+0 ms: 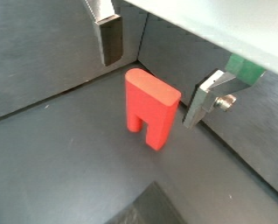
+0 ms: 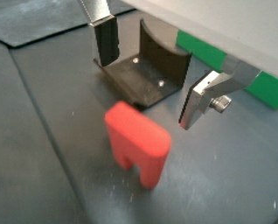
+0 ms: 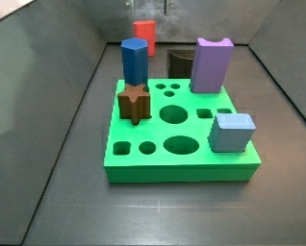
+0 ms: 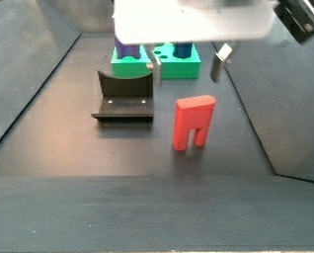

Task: Pick up the square-circle object. Move up. Rotate the square-circle object. Move to above the board. Insert the square-circle object.
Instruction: Pick up the square-circle object.

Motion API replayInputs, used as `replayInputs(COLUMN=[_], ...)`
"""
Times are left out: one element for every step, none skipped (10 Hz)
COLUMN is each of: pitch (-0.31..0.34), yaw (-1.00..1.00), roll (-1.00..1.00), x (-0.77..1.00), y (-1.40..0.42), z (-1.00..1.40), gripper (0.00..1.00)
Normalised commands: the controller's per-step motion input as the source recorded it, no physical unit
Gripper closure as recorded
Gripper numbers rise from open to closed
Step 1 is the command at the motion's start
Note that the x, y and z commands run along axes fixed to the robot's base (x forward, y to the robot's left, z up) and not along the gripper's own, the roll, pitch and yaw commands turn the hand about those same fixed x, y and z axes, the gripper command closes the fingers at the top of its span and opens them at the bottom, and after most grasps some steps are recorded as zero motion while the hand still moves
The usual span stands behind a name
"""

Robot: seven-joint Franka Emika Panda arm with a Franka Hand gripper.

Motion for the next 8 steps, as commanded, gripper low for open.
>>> replayInputs(pitch=[-0.124,-0.117,-0.064,-0.064,-0.03,0.0,0.0,0.0], yaw=[0.0,0.0,0.07,0.08,0.12,0.18,0.19,0.21], roll=[-0.07,-0.15,-0.17,-0.18,-0.24,-0.24,-0.23,-0.22], x=[-0.37,-0.2,0.0,0.0,0.04,0.07,0.04,0.03], y=[0.29,0.3,0.24,0.21,0.04,0.0,0.0,0.0], z=[-0.34,-0.33,-0.36,-0.36,-0.33,-0.3,-0.26,-0.25], gripper=[0.0,0.0,0.0,0.0,0.0,0.0,0.0,0.0])
